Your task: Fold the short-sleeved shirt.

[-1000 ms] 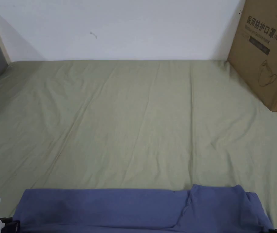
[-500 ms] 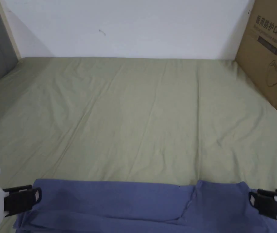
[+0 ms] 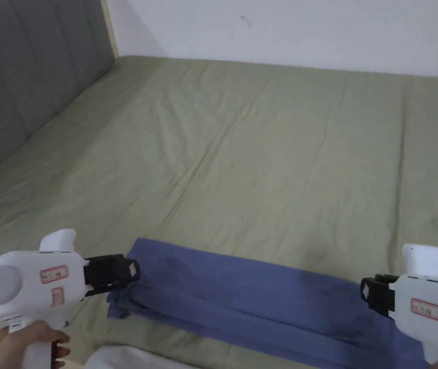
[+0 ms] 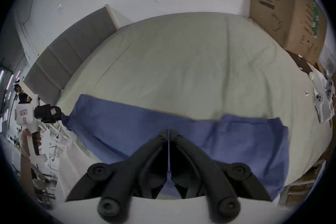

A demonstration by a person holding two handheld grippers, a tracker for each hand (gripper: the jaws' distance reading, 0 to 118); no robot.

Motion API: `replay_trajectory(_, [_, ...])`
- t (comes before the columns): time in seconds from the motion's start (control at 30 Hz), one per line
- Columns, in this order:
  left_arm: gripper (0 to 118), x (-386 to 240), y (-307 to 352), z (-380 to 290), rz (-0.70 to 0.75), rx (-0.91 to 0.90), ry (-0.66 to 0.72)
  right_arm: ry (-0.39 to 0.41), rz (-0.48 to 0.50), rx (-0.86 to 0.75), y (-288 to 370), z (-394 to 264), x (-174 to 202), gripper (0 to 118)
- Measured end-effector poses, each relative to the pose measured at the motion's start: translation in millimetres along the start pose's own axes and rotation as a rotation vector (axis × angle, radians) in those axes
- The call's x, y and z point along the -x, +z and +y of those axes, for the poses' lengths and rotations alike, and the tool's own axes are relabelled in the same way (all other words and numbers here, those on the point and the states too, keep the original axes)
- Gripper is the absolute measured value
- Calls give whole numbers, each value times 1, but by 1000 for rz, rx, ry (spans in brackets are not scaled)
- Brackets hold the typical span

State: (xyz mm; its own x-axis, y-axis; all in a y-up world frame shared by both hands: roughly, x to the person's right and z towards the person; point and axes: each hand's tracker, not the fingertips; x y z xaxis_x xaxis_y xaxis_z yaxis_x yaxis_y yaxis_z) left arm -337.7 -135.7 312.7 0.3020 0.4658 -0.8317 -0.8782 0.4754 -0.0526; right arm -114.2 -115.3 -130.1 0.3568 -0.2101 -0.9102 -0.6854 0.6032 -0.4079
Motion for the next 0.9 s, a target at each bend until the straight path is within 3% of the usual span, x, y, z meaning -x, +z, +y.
replay_trajectory(0.07, [101, 11, -11, -5, -10, 32, 56, 27, 21, 16, -5, 6, 15, 1])
replay_trajectory(0.23, [101, 24, -41, -15, -78, 102, 183, 50, 34, 45, -18, 7, 29, 1])
replay_trajectory(0.3, [101, 19, -41, -15, -48, 76, 169, 38, 31, 55, -21, 3, 25, 1])
replay_trajectory(0.33, [94, 17, -41, -12, -48, 78, 176, 29, 27, 58, -22, 3, 24, 1])
replay_trajectory(0.37, [78, 15, -40, -10, -45, 77, 182, 19, 22, 62, -23, 2, 23, 1])
replay_trajectory(0.4, [48, 13, -38, -8, -32, 68, 179, 12, 2, 71, -25, 2, 23, 1])
replay_trajectory(0.43, [9, 10, -38, -6, 6, 67, 165, 16, -35, 78, -29, 0, 20, 1])
replay_trajectory(0.53, [9, 1, -52, -7, -73, 120, 183, 26, -52, 92, -36, -5, 20, 1])
replay_trajectory(0.63, [9, -11, -41, -1, 52, 102, 29, 13, -29, 107, -29, -10, 18, 1])
replay_trajectory(0.8, [9, 7, -25, 13, -40, 80, 165, 45, -60, 100, -21, -12, 5, 1])
replay_trajectory(0.9, [9, -1, -28, 9, 62, 102, 27, 4, -59, 83, -13, -12, -6, 1])
